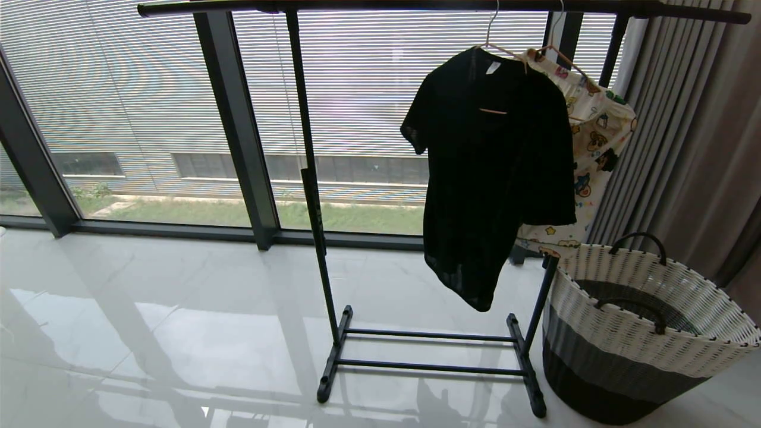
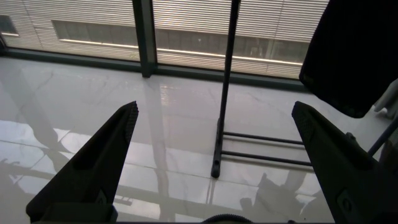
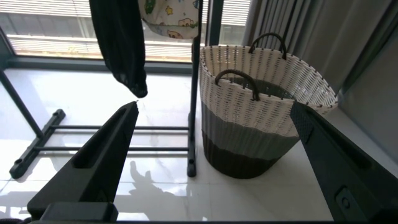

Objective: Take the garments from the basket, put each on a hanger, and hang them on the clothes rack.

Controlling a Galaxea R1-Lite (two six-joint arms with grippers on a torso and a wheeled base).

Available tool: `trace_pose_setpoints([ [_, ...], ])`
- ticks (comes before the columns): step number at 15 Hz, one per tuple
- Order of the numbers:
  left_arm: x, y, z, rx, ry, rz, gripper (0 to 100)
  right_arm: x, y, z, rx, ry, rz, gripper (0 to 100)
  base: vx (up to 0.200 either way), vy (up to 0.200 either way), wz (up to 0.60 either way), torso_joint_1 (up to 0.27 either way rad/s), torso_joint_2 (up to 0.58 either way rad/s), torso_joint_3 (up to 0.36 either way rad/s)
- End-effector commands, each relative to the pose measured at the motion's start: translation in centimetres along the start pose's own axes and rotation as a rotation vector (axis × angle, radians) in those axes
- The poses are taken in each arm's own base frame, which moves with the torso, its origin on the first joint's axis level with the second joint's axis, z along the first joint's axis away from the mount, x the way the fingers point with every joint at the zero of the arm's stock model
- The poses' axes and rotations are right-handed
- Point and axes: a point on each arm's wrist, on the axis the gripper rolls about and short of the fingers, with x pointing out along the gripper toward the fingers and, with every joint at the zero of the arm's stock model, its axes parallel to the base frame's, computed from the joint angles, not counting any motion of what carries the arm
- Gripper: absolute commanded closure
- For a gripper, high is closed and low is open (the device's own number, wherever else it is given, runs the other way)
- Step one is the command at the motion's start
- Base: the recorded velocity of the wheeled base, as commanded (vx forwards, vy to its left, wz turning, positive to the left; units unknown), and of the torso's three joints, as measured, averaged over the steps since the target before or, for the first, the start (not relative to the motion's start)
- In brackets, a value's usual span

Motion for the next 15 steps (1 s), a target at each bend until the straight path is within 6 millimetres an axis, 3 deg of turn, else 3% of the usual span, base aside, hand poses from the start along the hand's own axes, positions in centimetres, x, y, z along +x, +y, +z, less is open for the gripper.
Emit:
trace_pose_setpoints([
  [1, 0.00, 0.00, 0.00, 0.000, 0.000, 0.001, 0, 0.00, 0.00, 0.00, 0.000, -0.001, -0.001, 0, 0.000, 0.000, 0.00, 0.000, 0.00, 0.000],
  [15, 0.00, 0.00, 0.00, 0.000, 0.000, 0.001, 0, 0.00, 0.00, 0.00, -0.002, -0.001, -0.001, 0, 0.000, 0.000, 0.00, 0.000, 0.00, 0.000],
])
